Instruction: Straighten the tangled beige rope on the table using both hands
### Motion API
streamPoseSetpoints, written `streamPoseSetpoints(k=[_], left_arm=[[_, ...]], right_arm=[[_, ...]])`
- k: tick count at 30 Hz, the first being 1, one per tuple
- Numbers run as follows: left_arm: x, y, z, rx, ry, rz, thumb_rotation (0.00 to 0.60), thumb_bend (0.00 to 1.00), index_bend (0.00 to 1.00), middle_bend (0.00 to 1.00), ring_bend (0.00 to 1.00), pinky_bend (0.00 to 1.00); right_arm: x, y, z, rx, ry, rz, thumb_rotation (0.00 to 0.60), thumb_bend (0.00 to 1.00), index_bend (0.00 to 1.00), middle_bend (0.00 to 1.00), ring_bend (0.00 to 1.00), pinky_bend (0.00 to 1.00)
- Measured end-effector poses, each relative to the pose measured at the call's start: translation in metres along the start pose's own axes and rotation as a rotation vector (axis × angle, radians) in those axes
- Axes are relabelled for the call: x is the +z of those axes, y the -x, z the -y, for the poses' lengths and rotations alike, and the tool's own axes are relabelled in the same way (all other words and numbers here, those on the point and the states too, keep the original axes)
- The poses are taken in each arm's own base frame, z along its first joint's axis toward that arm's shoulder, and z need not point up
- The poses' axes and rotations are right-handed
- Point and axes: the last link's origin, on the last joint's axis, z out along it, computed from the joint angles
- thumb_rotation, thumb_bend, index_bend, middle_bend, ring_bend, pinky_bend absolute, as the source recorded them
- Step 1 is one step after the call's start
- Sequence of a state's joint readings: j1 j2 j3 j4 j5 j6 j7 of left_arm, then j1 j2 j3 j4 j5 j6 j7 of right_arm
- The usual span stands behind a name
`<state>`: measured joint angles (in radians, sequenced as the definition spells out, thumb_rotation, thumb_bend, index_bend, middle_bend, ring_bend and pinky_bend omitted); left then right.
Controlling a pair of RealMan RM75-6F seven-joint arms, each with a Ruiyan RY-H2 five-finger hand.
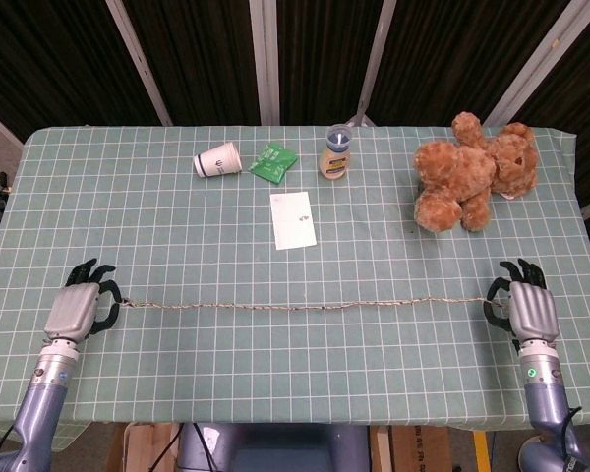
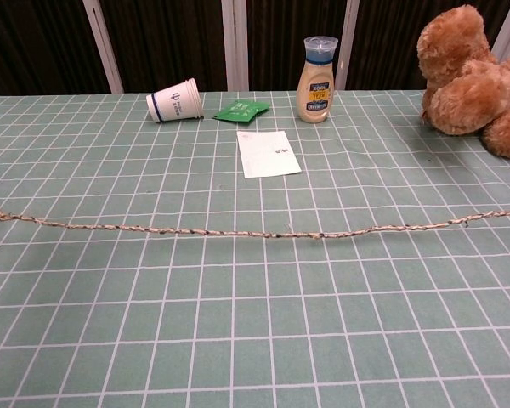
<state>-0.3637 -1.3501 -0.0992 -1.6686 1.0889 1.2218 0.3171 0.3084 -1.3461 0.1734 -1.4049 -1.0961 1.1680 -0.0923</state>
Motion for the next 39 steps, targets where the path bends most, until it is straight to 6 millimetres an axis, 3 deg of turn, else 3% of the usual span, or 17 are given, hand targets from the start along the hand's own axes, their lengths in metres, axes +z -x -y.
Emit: streamPoseSetpoints(k=[3,7,9,14,26,33,39], left_arm=[[0.001,0.002,0.000,0.014,-0.002,0.007,0.600,0.56,0.56,0.14,0.00,0.00],[0.001,0.005,0.002,0.041,-0.010,0.020,0.600,0.46,0.50,0.11,0.00,0.00],[0.001,0.005,0.005,0.055,-0.018,0.026,0.600,0.40,0.46,0.09,0.00,0.00],[0.001,0.002,0.012,0.076,-0.032,0.033,0.600,0.28,0.35,0.04,0.00,0.00],[-0.007,-0.019,0.023,-0.003,-0.057,-0.003,0.600,0.17,0.21,0.00,0.00,0.00],[-0.032,-0.037,0.020,-0.101,0.018,-0.121,0.600,0.15,0.09,0.00,0.00,0.00],[-0.065,-0.045,0.032,-0.067,0.084,-0.194,0.600,0.14,0.06,0.00,0.00,0.00]], right_arm=[[0.000,0.001,-0.001,-0.010,0.003,0.009,0.600,0.45,0.43,0.16,0.00,0.00],[-0.001,0.003,-0.003,-0.037,0.009,0.032,0.600,0.45,0.09,0.03,0.00,0.00],[-0.001,0.004,-0.005,-0.047,0.018,0.048,0.600,0.45,0.01,0.00,0.00,0.00],[-0.002,0.003,-0.008,-0.071,0.044,0.073,0.600,0.45,0.00,0.00,0.00,0.00],[-0.008,-0.012,-0.005,-0.027,0.067,0.039,0.600,0.41,0.00,0.00,0.00,0.00],[-0.023,-0.032,0.008,0.027,-0.033,-0.072,0.600,0.36,0.00,0.00,0.00,0.00],[-0.057,-0.049,0.006,0.023,-0.142,-0.184,0.600,0.36,0.00,0.00,0.00,0.00]])
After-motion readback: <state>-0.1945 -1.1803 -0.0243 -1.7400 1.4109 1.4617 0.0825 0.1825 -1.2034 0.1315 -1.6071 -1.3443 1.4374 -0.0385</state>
